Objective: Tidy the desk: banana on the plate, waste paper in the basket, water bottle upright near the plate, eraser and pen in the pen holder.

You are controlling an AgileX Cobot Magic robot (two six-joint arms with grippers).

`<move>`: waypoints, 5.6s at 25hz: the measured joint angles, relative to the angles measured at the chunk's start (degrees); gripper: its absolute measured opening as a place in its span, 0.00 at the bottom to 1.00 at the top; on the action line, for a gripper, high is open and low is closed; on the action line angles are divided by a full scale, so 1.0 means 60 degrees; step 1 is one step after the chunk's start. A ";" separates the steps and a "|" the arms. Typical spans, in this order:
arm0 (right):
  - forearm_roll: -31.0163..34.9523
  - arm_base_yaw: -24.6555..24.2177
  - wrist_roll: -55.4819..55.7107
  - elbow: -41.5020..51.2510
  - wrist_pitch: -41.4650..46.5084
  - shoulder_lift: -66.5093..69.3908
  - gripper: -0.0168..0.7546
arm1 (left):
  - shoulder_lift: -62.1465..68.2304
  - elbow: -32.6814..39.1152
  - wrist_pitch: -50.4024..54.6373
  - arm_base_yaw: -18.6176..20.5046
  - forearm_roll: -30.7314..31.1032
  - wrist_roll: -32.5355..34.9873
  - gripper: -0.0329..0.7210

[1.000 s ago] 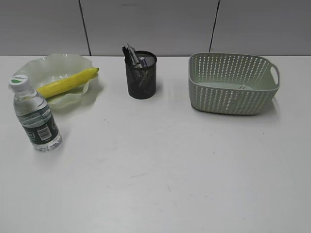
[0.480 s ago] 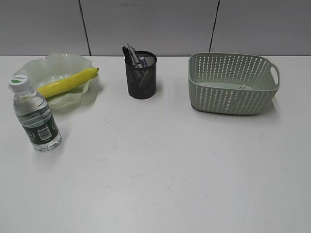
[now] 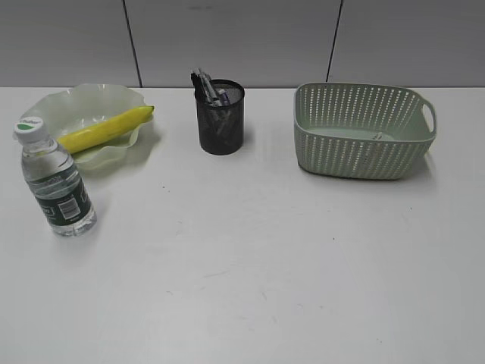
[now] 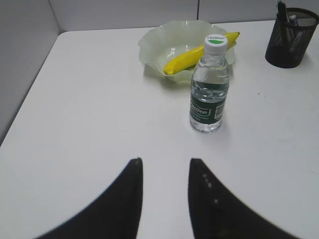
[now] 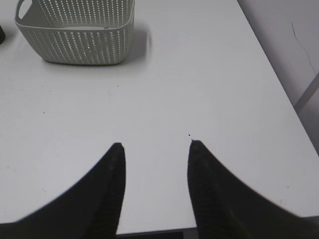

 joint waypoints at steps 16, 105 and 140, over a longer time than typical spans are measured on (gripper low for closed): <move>0.0067 0.0000 -0.0057 0.0000 0.0000 0.0000 0.46 | 0.0000 0.0000 0.0000 0.0000 0.0000 0.0000 0.36; 0.0067 0.0041 -0.0076 0.0000 0.0000 -0.0017 0.46 | 0.0000 0.0000 0.0000 0.0000 0.0000 0.0000 0.36; 0.0067 0.0041 -0.0087 0.0000 0.0000 -0.0017 0.46 | 0.0000 0.0000 0.0000 0.0000 0.0008 0.0000 0.36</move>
